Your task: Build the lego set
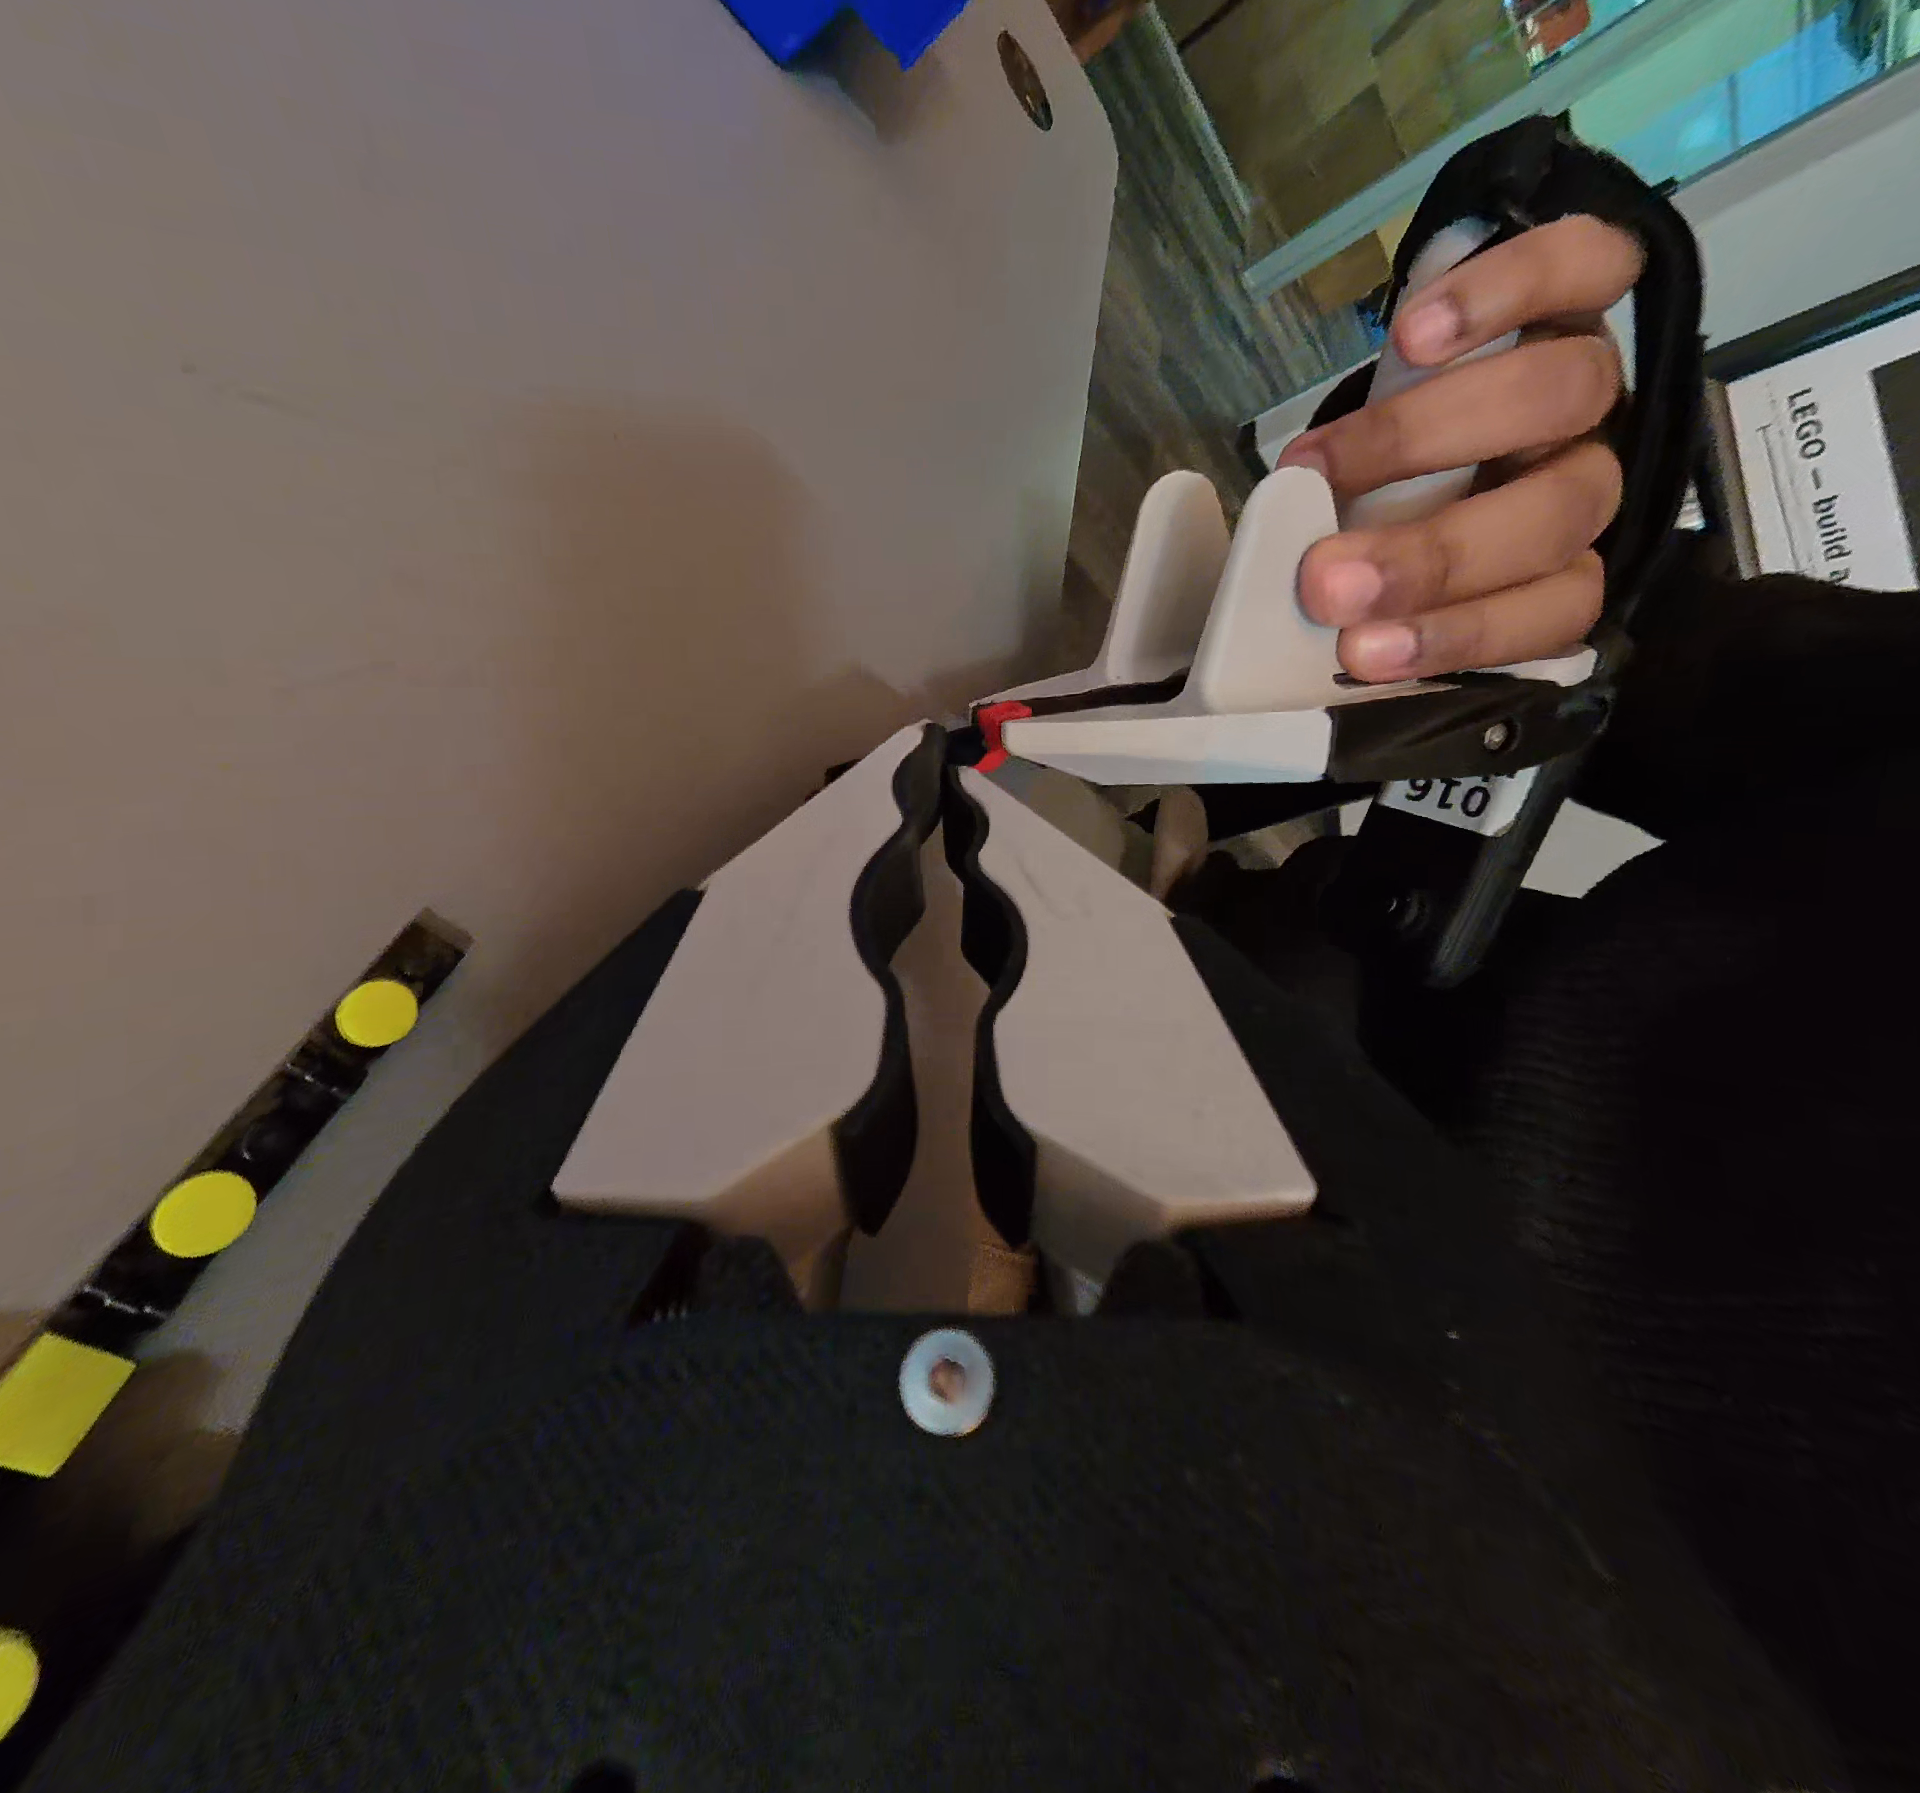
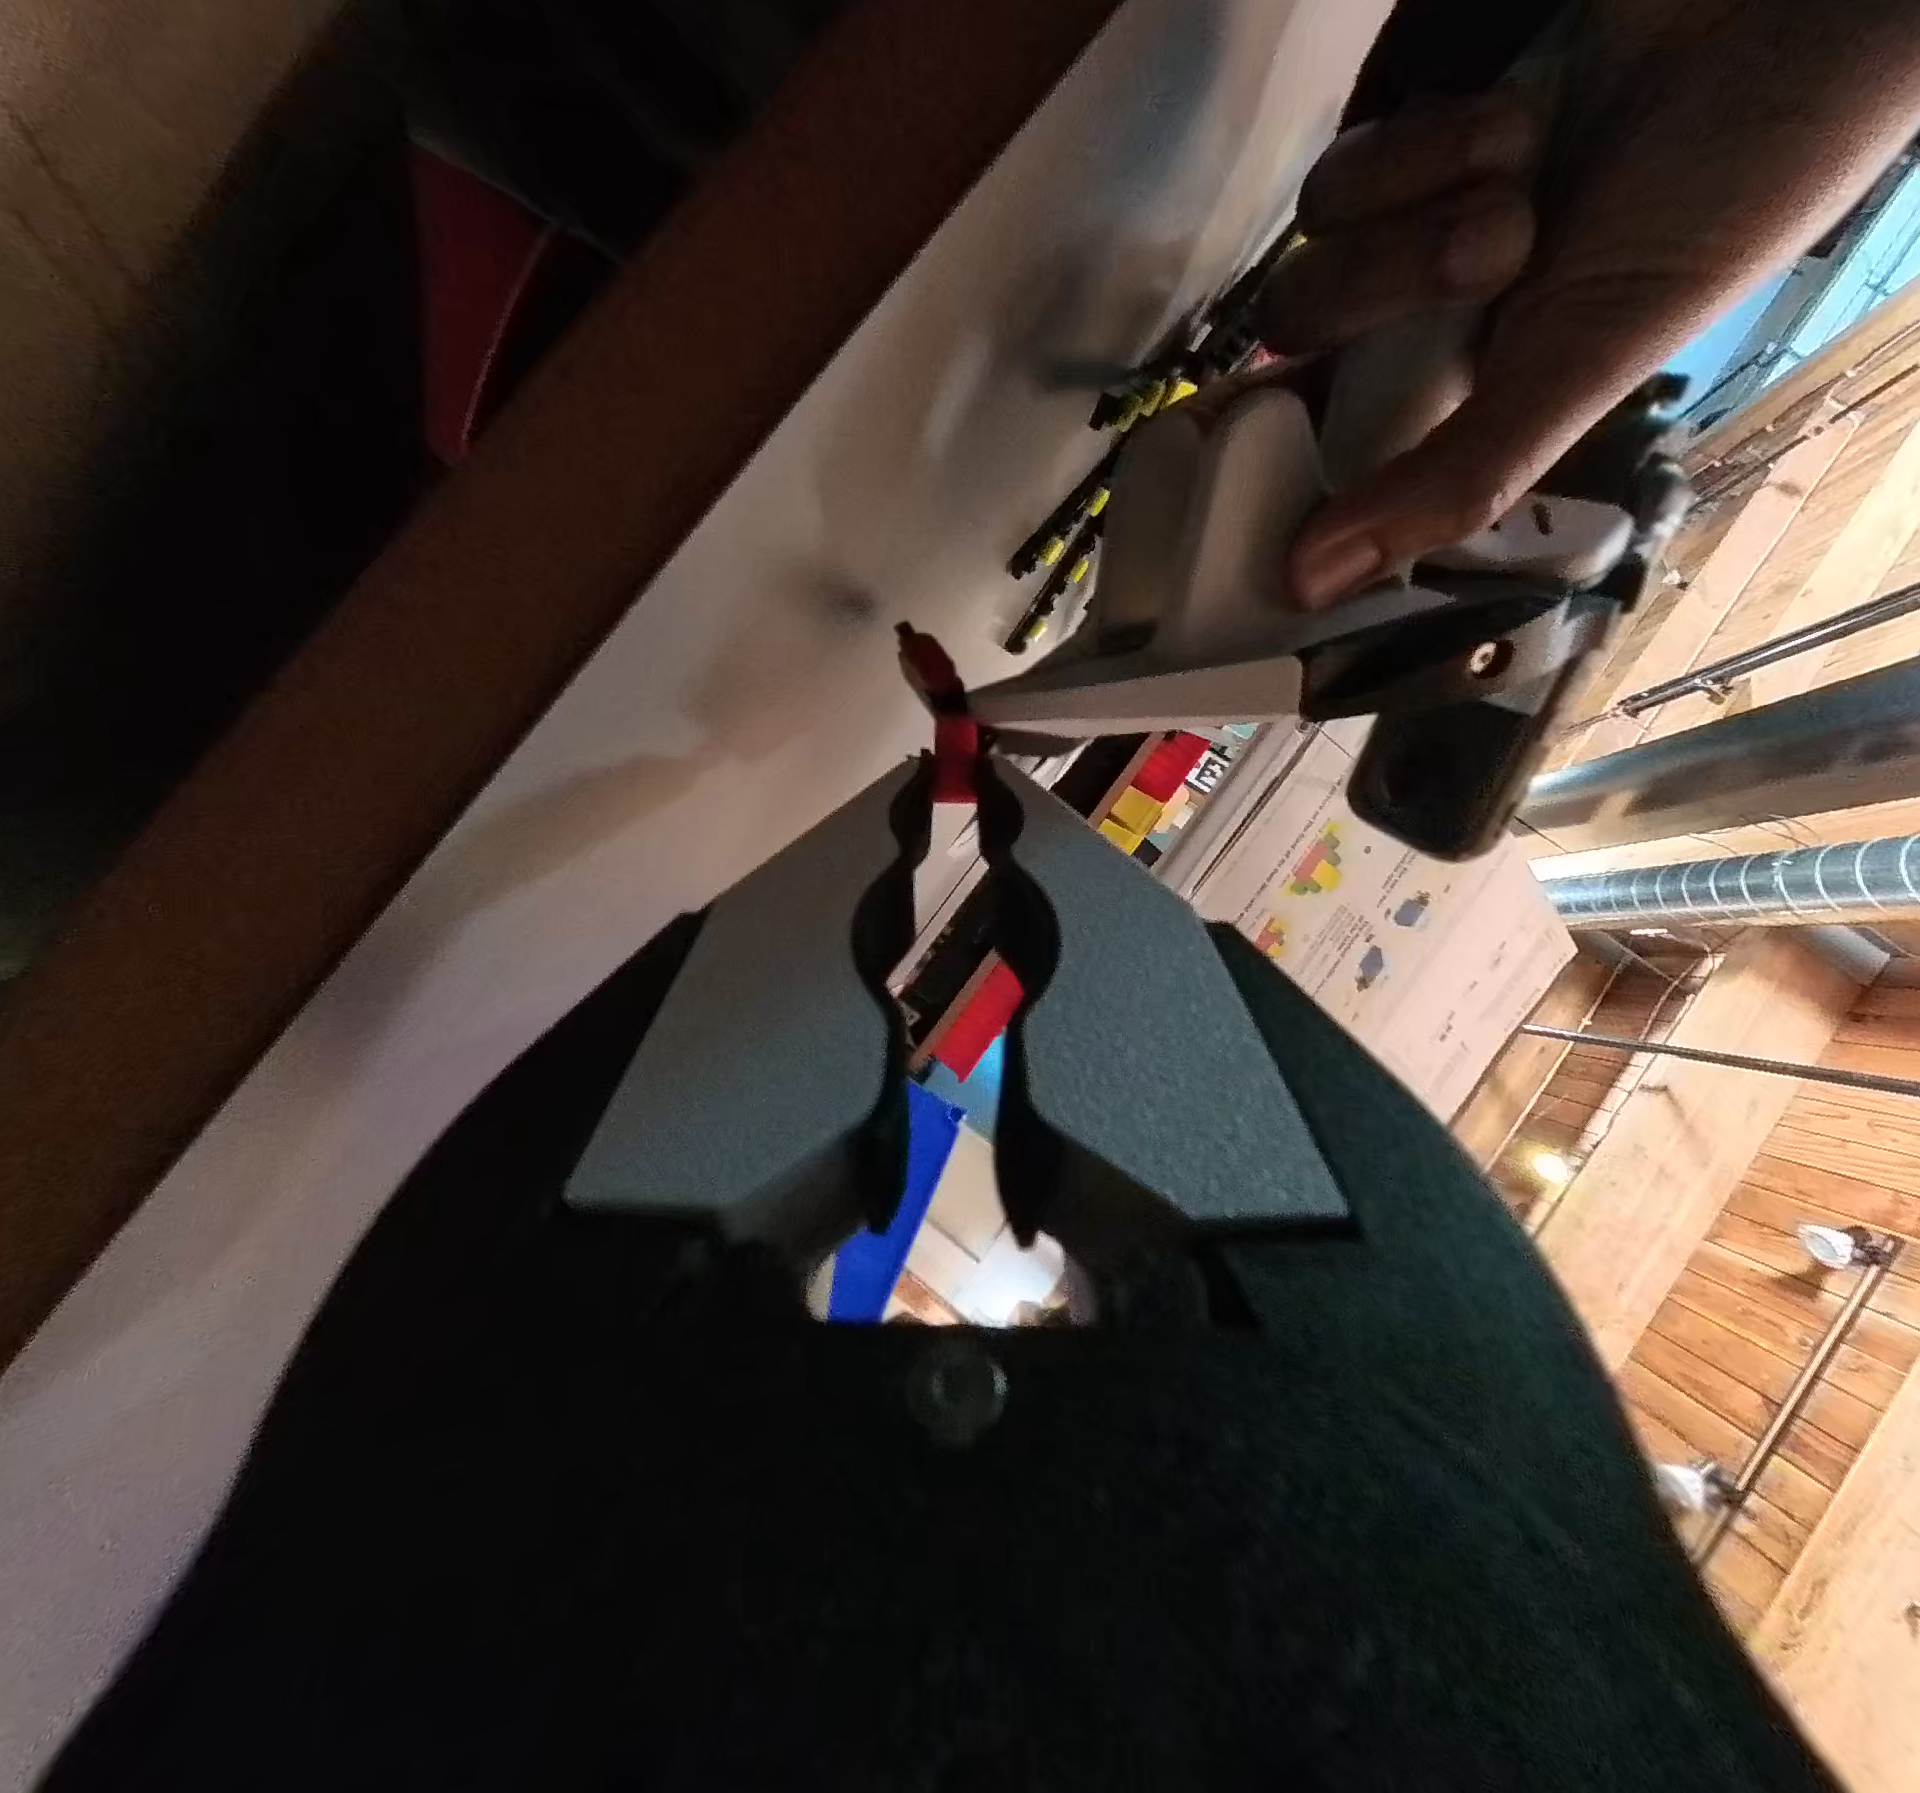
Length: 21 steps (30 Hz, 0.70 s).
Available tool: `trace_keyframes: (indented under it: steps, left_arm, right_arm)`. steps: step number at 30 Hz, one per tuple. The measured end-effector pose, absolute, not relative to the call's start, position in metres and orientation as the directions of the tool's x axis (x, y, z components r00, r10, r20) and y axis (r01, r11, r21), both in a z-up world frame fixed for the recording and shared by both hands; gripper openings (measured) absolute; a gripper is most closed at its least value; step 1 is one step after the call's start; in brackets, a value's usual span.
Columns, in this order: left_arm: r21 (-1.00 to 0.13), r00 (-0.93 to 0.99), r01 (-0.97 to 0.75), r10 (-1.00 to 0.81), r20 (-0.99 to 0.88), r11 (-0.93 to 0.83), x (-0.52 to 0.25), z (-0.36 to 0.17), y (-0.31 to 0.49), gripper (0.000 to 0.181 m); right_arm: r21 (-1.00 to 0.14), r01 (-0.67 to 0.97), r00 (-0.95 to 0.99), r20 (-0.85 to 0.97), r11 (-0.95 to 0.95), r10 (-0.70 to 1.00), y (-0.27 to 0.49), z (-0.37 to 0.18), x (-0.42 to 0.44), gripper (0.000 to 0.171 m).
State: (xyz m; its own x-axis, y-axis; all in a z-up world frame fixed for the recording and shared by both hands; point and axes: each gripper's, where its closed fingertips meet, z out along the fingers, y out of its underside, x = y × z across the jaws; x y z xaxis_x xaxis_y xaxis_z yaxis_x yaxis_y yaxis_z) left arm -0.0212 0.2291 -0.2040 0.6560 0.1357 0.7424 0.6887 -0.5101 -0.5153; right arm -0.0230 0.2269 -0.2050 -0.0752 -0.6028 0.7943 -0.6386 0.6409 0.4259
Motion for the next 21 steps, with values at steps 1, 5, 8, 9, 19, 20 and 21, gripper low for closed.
trace_keyframes:
  steps: [1, 5, 8, 9, 19, 20, 21]
  left_arm:
    - [-0.520, 0.665, 0.681, 0.140, 0.733, -0.515, -0.0211, -0.2051, 0.2292, 0.000]
    - [-0.536, 0.696, 0.653, 0.145, 0.703, -0.535, -0.0199, -0.2075, 0.2293, 0.000]
    - [-0.545, 0.709, 0.637, 0.136, 0.692, -0.546, -0.0188, -0.2083, 0.2289, 0.000]
    - [-0.546, 0.711, 0.632, 0.130, 0.691, -0.550, -0.0184, -0.2084, 0.2287, 0.000]
    - [-0.566, 0.741, 0.590, 0.108, 0.663, -0.576, -0.0139, -0.2101, 0.2290, 0.000]
    - [-0.568, 0.744, 0.586, 0.106, 0.660, -0.578, -0.0136, -0.2102, 0.2290, 0.001]
    - [-0.570, 0.747, 0.582, 0.103, 0.657, -0.580, -0.0130, -0.2104, 0.2290, 0.002]
  right_arm:
    - [0.433, -0.638, -0.070, 0.791, 0.637, -0.607, 0.2265, -0.2053, -0.0228, 0.006]
    - [0.449, -0.637, -0.060, 0.781, 0.626, -0.621, 0.2260, -0.2073, -0.0221, 0.006]
    - [0.445, -0.641, -0.062, 0.782, 0.625, -0.620, 0.2261, -0.2081, -0.0220, 0.006]
    - [0.442, -0.642, -0.066, 0.782, 0.626, -0.620, 0.2263, -0.2086, -0.0218, 0.006]
    - [0.445, -0.641, -0.074, 0.775, 0.625, -0.628, 0.2277, -0.2117, -0.0211, 0.006]
    - [0.444, -0.642, -0.075, 0.775, 0.625, -0.627, 0.2277, -0.2118, -0.0211, 0.006]
    - [0.441, -0.643, -0.078, 0.776, 0.626, -0.626, 0.2278, -0.2120, -0.0209, 0.006]
